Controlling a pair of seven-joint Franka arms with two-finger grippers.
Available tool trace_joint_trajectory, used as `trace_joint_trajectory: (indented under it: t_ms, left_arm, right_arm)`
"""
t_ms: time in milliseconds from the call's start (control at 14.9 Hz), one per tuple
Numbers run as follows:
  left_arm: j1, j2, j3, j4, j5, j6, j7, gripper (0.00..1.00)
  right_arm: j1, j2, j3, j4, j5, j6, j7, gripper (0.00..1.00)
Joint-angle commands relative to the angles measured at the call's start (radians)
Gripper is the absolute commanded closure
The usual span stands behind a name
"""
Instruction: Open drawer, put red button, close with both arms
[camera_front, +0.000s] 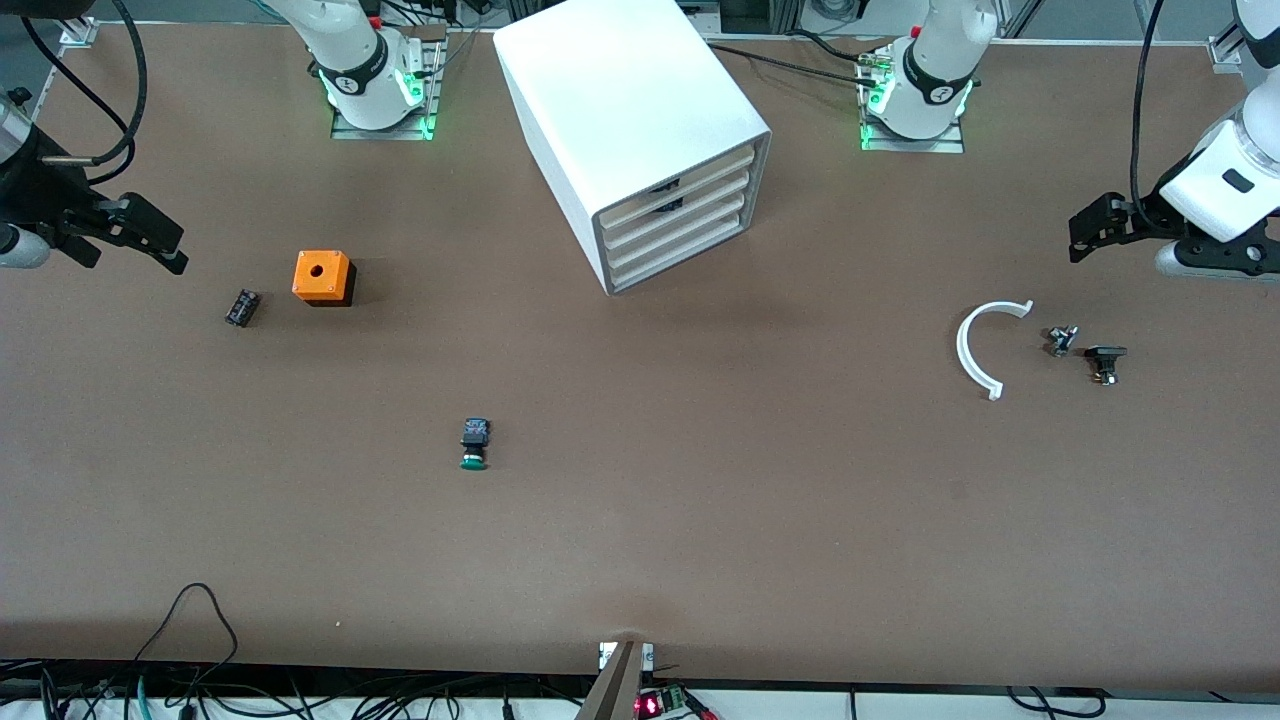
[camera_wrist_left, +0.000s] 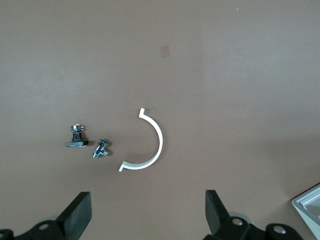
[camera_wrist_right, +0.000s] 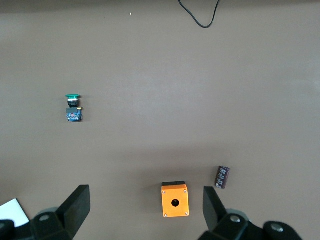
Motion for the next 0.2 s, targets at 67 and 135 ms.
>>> trace_joint_trajectory:
  t_ms: [67,135]
  left_arm:
    - [-0.002,0.028,0.012,0.02,-0.019,-0.021,0.013,0.0]
    - [0.004,0.031,0.013,0.023,-0.018,-0.022,0.02,0.0]
  right_arm:
    - [0.006,-0.003,0.001,0.027,-0.012,-0.044,0.001,0.0]
    - [0.006,-0.002,-0.001,0.029,-0.012,-0.05,-0.007,0.0]
